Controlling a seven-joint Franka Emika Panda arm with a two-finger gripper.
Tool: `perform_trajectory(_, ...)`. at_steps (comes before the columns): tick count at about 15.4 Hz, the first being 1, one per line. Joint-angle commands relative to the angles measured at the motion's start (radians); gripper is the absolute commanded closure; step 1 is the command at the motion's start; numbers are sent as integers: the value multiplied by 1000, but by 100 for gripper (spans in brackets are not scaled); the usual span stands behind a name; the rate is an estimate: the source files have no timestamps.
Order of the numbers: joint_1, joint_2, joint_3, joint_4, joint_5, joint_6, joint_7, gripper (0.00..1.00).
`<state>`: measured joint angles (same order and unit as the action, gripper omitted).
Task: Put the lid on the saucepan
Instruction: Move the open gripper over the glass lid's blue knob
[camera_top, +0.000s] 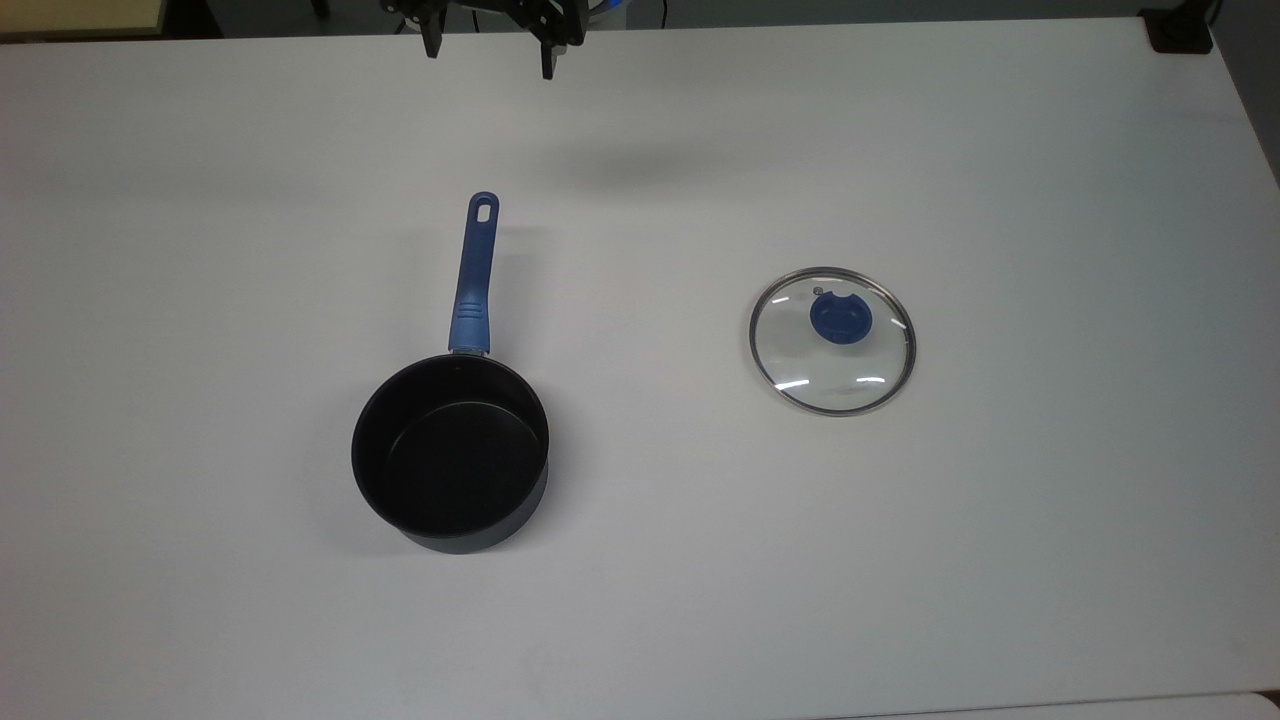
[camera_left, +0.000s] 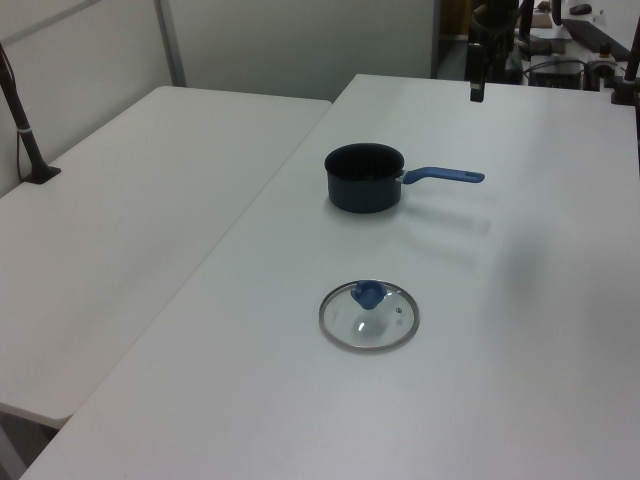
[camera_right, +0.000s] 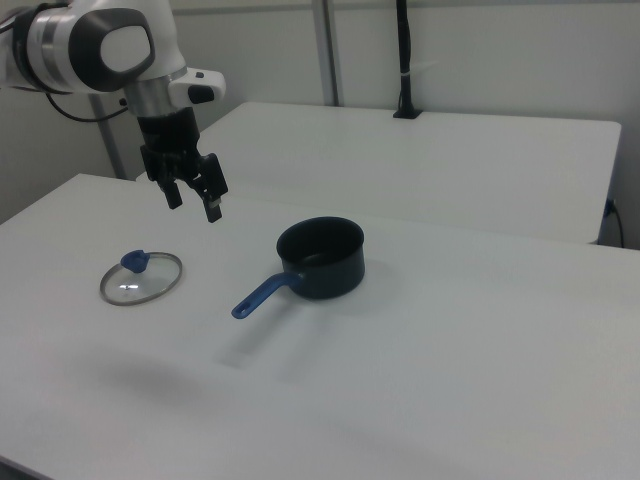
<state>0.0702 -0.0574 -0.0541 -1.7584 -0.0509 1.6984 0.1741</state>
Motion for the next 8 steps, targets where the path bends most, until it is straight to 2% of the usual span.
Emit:
perform_trajectory(1,-22,5,-12,57,38,-40,-48,0)
perform_trajectory(5,-39,85,-10,137,120,-45,-62,0)
perform_trajectory(8,-50,114,-3,149,129,-32,-70,0)
